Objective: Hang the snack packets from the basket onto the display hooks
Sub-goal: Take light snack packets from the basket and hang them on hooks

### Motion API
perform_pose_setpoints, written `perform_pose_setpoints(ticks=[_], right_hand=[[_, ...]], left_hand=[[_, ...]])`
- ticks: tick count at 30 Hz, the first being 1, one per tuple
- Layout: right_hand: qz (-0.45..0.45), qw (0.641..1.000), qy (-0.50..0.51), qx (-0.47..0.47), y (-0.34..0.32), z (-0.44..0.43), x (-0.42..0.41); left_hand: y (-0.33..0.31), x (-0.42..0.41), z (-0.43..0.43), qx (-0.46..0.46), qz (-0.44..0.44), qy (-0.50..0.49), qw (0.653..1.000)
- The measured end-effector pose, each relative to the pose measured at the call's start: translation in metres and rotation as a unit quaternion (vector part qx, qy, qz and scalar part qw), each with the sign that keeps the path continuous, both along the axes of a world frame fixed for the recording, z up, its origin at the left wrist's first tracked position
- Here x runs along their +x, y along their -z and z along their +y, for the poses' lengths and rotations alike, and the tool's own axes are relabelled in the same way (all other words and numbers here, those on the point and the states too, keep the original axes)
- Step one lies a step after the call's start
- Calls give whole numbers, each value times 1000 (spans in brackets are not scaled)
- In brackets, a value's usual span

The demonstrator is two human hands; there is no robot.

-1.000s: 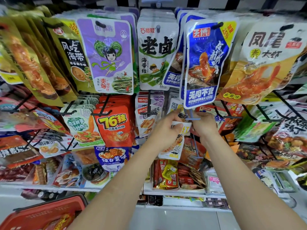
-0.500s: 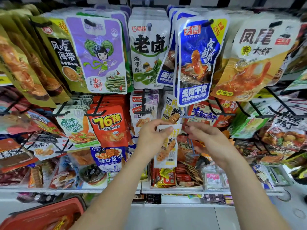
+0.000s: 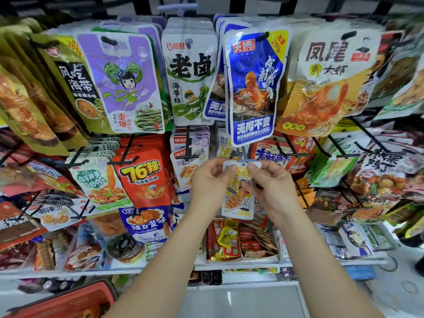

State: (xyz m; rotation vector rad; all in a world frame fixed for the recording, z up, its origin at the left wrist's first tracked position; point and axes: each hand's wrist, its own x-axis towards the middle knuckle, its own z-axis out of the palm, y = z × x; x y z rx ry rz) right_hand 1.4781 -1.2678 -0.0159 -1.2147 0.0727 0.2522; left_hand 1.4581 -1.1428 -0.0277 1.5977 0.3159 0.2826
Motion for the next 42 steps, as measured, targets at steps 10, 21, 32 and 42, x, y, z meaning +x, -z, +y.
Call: perform_pose_setpoints(ticks=[10, 21, 32, 42], right_hand=[[24, 1000, -18, 8, 3, 9, 29], [49, 999, 12, -3, 5, 15, 31], [47, 970, -90, -223, 38, -13, -1], [-243, 861, 10, -448, 47, -4, -15]], left_hand=[[2, 28, 0, 1, -39, 2, 999], [11, 36, 1, 26, -30, -24, 999], [15, 45, 7, -171, 33, 16, 985], [32, 29, 6, -4, 27, -4, 1000]])
